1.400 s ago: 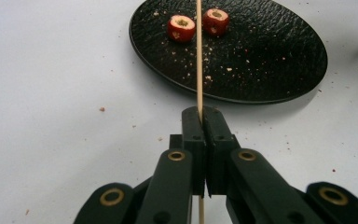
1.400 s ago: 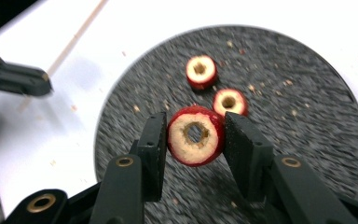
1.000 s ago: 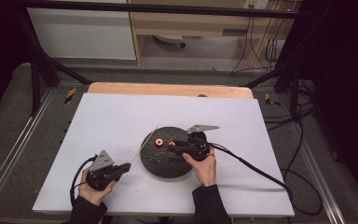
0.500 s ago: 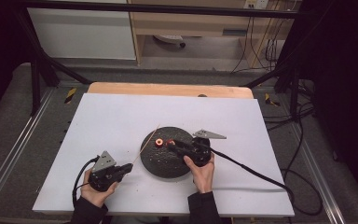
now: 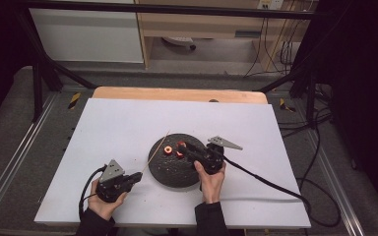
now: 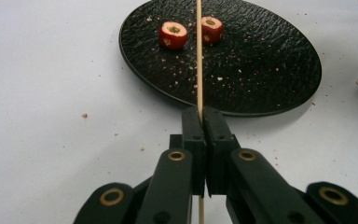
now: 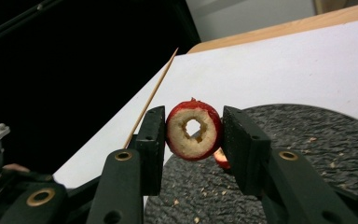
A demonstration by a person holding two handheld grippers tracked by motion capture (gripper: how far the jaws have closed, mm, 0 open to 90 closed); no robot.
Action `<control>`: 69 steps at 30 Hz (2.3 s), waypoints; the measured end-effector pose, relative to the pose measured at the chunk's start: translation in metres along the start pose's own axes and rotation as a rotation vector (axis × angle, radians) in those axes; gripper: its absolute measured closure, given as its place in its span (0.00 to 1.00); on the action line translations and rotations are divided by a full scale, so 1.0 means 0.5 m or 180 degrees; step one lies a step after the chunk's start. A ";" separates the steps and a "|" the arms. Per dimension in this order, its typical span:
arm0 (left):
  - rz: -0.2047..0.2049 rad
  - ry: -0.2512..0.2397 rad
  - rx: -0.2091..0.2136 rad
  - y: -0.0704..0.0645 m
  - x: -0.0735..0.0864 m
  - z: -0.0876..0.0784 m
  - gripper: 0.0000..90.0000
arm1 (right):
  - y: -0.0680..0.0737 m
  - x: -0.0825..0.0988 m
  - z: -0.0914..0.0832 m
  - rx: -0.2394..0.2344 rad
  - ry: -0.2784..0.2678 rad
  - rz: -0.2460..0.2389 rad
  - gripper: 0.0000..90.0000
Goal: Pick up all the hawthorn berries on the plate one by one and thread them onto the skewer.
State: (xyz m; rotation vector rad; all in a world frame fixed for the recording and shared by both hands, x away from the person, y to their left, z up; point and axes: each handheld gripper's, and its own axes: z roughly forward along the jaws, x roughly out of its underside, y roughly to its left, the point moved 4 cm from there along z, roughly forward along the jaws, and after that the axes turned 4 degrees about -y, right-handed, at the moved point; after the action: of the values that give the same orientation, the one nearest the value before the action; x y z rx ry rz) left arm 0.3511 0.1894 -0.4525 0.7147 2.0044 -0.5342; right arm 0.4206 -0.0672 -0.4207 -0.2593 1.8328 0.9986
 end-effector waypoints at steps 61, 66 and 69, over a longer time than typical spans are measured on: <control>-0.0075 -0.0114 0.0163 -0.068 -0.012 0.042 0.98 | -0.027 -0.054 0.029 -0.0031 -0.0960 0.0479 0.68; -0.0107 -0.0150 0.0123 -0.071 -0.014 0.045 0.98 | -0.024 -0.051 0.029 -0.0048 -0.0963 0.0499 0.68; -0.0158 -0.0190 0.0116 -0.075 -0.017 0.048 0.98 | -0.022 -0.051 0.028 -0.0062 -0.0989 0.0503 0.68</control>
State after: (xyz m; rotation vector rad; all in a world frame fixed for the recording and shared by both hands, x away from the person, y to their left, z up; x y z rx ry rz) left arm 0.3442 0.1445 -0.4536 0.6652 1.9654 -0.6159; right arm 0.4484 -0.0705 -0.4076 0.0305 1.5780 1.0996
